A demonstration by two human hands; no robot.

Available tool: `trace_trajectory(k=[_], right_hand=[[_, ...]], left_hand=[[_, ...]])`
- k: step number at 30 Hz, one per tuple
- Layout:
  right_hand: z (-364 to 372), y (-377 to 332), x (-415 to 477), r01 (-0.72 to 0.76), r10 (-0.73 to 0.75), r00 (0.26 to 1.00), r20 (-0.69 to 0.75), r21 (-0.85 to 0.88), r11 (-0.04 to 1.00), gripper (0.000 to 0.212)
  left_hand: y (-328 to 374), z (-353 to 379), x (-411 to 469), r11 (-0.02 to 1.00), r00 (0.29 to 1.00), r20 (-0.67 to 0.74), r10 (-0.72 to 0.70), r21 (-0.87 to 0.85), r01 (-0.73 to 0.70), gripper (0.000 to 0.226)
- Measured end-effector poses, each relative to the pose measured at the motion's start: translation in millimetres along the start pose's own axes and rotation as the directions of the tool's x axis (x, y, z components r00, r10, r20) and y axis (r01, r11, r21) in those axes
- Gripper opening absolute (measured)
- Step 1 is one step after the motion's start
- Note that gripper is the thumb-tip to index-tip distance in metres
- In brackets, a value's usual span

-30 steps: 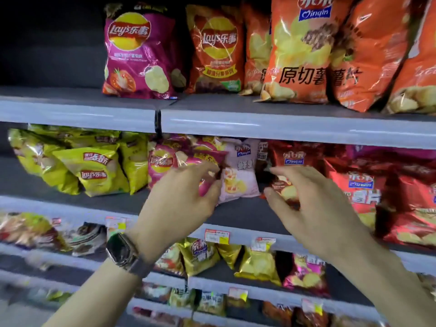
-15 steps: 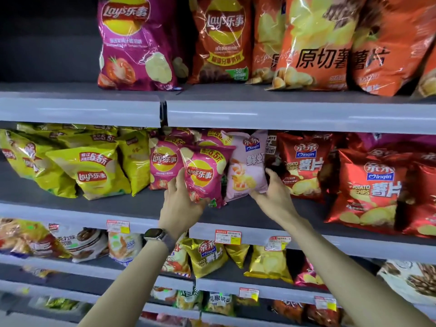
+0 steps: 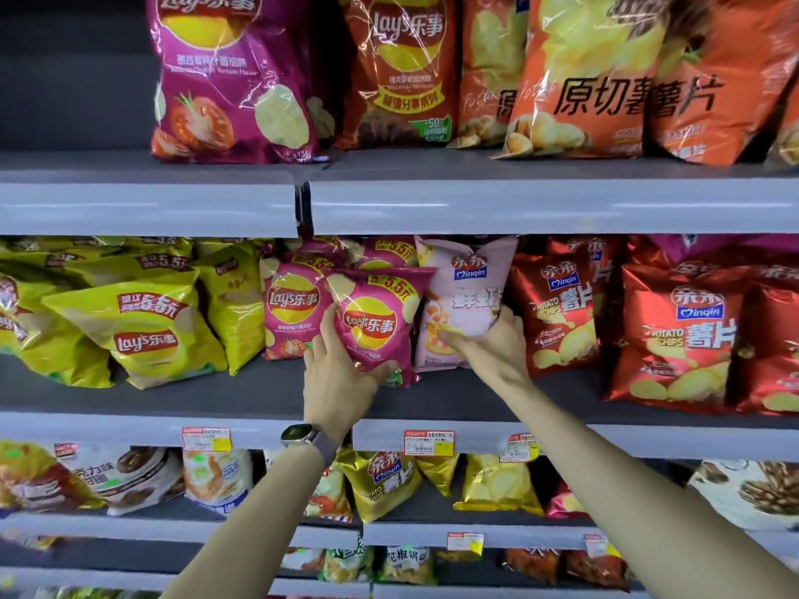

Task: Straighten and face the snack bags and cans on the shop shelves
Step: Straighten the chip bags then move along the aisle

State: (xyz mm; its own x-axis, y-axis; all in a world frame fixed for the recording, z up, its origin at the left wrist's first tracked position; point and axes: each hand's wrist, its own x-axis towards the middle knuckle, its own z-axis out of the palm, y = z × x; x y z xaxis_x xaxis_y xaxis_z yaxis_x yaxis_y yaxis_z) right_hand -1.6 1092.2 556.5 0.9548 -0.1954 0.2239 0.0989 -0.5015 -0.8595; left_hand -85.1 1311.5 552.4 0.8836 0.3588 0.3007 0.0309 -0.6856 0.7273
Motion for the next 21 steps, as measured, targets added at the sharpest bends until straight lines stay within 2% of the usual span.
trace_trajectory(k=[4, 10, 13, 17, 21], right_hand=[[0, 4, -10, -0.002, 0.006, 0.993, -0.115, 0.038, 0.999, 0.11], [-10, -1, 8, -0.026, 0.021, 0.998, -0.065, -0.073, 0.997, 0.104], [-17, -2, 24, -0.04, 0.03, 0.996, -0.085, -0.11, 0.993, 0.111], [-23, 5, 35, -0.044, 0.039, 0.999, -0.038, -0.133, 0.99, 0.114], [-24, 10, 29, -0.006, 0.008, 1.0, 0.011, -0.118, 0.993, 0.113]], left_hand=[[10, 5, 0, 0.999, 0.996, -0.087, -0.01, 0.045, 0.014, 0.119], [19, 12, 4, 0.994, 0.998, -0.069, -0.009, 0.104, 0.016, 0.124], [21, 10, 2, 0.992, 0.997, -0.073, 0.002, 0.129, 0.008, 0.128], [36, 3, -7, 0.948, 0.978, -0.137, 0.158, 0.298, -0.111, 0.121], [62, 4, -15, 0.845, 0.898, -0.085, 0.432, 0.386, -0.37, 0.072]])
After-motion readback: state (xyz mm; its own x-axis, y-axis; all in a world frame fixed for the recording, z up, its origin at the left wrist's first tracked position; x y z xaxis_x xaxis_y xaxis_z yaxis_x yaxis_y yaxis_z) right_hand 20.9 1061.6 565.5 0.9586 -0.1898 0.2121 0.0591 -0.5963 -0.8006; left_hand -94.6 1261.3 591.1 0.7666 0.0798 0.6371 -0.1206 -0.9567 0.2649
